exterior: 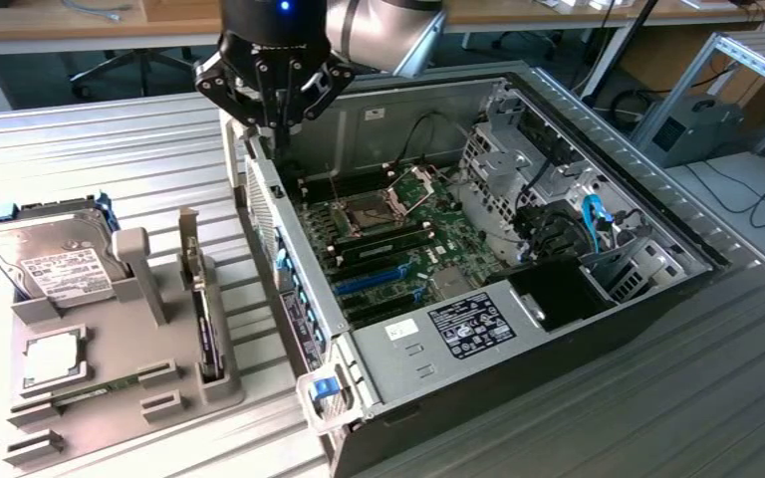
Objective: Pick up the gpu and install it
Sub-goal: 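Reach for the gpu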
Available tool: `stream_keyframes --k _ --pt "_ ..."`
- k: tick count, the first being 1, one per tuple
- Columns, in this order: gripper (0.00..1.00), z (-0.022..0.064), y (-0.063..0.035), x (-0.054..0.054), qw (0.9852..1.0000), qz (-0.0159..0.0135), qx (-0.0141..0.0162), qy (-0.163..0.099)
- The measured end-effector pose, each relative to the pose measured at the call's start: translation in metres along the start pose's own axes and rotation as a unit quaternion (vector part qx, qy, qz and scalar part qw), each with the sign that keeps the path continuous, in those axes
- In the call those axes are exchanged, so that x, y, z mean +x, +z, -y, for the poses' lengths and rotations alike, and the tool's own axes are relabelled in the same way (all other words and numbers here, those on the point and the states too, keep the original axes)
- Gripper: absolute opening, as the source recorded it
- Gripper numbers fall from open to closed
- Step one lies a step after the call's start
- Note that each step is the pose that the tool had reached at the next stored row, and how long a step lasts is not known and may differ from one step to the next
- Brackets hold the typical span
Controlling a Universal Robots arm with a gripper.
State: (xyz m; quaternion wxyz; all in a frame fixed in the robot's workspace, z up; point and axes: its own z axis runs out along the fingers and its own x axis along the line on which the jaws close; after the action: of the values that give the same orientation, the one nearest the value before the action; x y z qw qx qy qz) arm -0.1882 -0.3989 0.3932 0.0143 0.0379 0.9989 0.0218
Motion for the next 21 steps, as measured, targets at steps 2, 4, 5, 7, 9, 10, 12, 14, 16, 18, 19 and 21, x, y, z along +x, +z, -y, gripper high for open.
stream_keyframes --k 2,4,5,7,9,10,12,14,16,18,19,21 --pt "0.11 0.0002 0.0 0.003 1.0 0.0 0.0 0.0" --pt "0.11 0.0007 0.0 0.005 1.0 0.0 0.0 0.0" --pt "0.11 0.0009 0.0001 0.006 1.0 0.0 0.0 0.0" --pt "0.11 0.0016 0.0001 0.008 1.0 0.0 0.0 0.0" --pt "0.11 0.0024 0.0002 0.011 1.0 0.0 0.0 0.0" --pt "0.11 0.0029 0.0002 0.012 1.0 0.0 0.0001 0.0" --pt "0.11 0.0042 0.0002 0.014 1.0 0.0 0.0 0.0" --pt "0.11 0.0057 0.0003 0.016 1.0 0.0 0.0 0.0" --pt "0.11 0.0075 0.0004 0.018 1.0 0.0 0.0 0.0" --pt "0.11 0.0085 0.0005 0.02 1.0 0.0 0.0 0.0" --pt "0.11 0.0091 0.0006 0.021 1.0 0.0 0.0 0.0" --pt "0.11 0.0101 0.0006 0.023 1.0 0.0 0.0 0.0"
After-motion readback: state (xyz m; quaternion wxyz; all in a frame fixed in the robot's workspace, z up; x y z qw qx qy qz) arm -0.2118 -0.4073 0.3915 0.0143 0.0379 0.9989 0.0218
